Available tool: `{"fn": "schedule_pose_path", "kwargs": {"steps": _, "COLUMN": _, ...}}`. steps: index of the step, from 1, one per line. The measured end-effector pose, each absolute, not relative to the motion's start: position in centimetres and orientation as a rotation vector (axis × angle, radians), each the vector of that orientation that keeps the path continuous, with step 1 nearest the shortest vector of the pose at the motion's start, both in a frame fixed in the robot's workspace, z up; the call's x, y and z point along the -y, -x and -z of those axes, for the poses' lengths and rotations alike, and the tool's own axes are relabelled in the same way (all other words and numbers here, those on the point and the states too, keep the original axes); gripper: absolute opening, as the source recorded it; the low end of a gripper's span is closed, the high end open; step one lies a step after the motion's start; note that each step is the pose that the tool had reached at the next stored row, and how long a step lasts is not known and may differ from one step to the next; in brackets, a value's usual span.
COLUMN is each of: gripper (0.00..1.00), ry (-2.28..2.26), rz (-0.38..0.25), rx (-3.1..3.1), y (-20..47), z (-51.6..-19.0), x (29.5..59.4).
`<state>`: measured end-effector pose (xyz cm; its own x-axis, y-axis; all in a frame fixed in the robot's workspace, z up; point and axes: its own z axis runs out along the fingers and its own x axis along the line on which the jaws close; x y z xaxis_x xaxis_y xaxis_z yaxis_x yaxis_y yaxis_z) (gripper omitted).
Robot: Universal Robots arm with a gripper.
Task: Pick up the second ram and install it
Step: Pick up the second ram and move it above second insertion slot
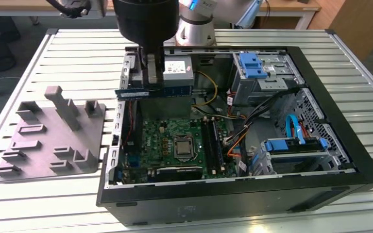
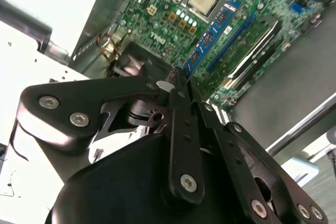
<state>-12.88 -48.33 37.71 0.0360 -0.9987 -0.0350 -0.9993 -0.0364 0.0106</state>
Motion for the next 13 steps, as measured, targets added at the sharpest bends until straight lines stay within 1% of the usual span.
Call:
{"fn": "schedule_pose_path", "kwargs": {"steps": 7, "gripper": 0.14, "ry": 2.251, "rz": -0.056, "rx": -2.171, "y": 10.8, "z": -37.5, "x": 48.1}}
{"fn": "schedule_pose_path", "kwargs": {"steps": 13, "gripper": 0.14, "ry": 2.253, "rz": -0.061, "rx": -2.173, "y": 8.7, "z": -36.5, "x": 48.1}}
